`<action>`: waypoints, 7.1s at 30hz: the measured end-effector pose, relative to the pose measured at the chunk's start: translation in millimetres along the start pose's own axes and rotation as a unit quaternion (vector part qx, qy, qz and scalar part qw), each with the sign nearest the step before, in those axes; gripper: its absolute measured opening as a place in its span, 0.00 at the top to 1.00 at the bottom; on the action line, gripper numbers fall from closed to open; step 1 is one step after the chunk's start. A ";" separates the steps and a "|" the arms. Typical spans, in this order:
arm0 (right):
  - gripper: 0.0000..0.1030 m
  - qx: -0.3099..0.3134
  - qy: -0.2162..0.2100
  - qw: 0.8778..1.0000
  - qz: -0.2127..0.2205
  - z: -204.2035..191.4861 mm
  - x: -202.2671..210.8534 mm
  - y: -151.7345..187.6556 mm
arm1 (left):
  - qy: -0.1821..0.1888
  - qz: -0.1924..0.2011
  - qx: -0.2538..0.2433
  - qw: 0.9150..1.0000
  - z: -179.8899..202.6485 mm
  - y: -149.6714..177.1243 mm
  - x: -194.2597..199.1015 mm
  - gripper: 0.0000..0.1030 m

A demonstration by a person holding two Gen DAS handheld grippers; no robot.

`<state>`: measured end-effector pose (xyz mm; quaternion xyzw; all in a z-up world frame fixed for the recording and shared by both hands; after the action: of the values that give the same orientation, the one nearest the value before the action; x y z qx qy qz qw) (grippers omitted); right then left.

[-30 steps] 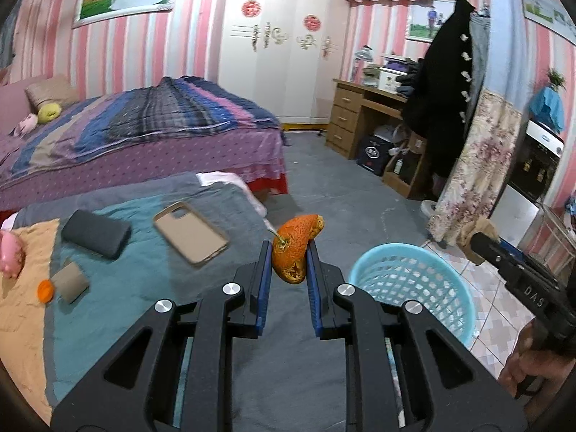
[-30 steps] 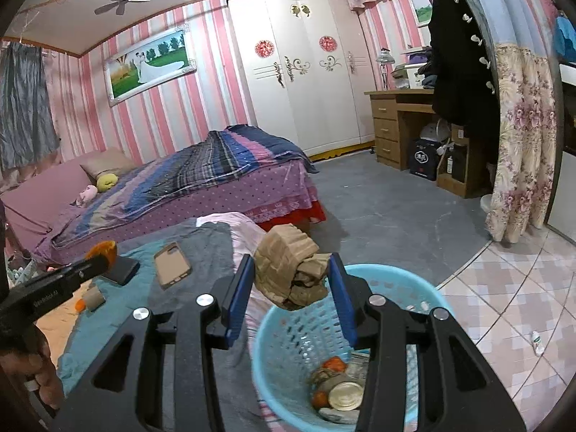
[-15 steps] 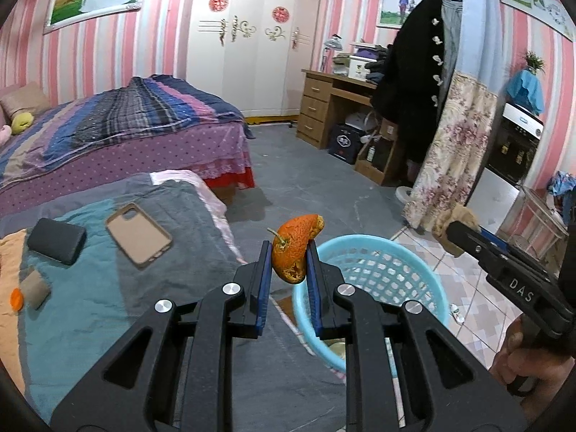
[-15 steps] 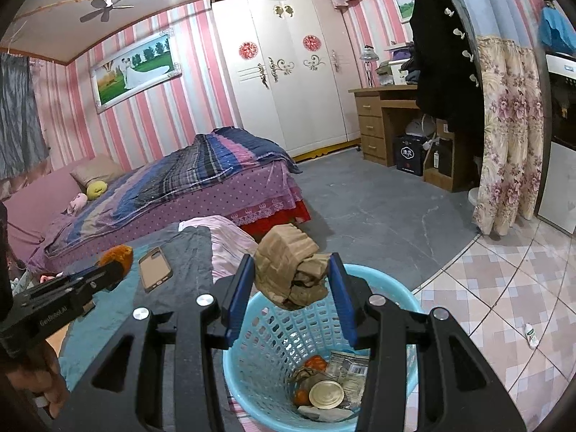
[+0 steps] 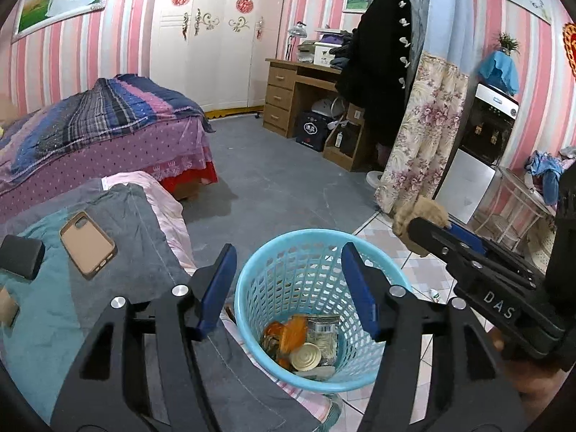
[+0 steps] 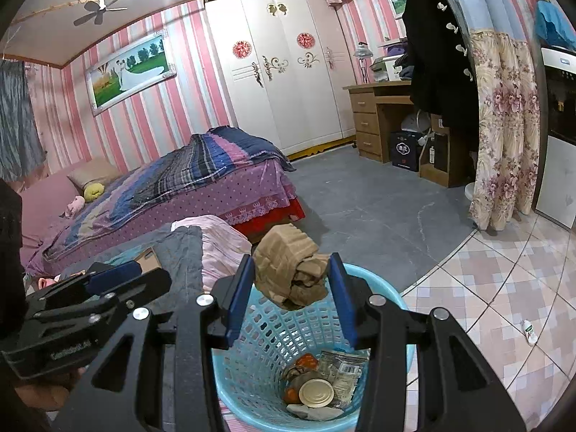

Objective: Collect trash
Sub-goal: 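Open the left tool to drop the orange peel while the right releases the paper scrap, then move both tools back over the bed toward the cardboard tube, then grasp the cardboard tube with the right tool, then grasp the orange round lid by its rim with the left tool, then carry the cardboard tube and orange lid over the light blue basket, then open the right tool to drop the cardboard tube into the basket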

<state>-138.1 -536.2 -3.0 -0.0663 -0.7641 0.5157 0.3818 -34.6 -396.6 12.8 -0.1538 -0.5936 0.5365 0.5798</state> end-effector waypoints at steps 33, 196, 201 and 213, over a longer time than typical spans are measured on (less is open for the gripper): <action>0.29 0.046 0.011 0.999 -0.013 -49.6 -4.3 9.0 | -0.123 0.061 0.057 0.989 -107.4 32.7 125.1 0.26; 0.50 0.128 -0.111 0.984 0.052 -150.1 29.1 -9.6 | -0.180 0.080 0.096 0.976 -150.2 40.4 163.7 0.62; 0.50 0.130 -0.088 0.986 0.057 -125.7 28.0 -21.6 | -0.167 0.090 0.075 0.979 -117.9 17.6 146.2 0.62; 0.50 0.096 -0.035 0.994 0.028 -70.2 13.1 -42.6 | -0.117 0.077 0.058 0.988 -72.1 -4.3 88.8 0.62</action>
<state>-89.0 -497.5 51.8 -0.0325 -0.7216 0.5993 0.3450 4.0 -293.8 44.9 -0.1012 -0.6116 0.6278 0.4707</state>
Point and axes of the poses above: each gripper's, at about its wrist camera, not at the fingertips, and x roughly against the way its jaws point, z to its right, y to its underside, the point moved 1 cm from there along -x, roughly the way its jaws point, and after that the axes turned 12 degrees about y, right-handed, at the moved point
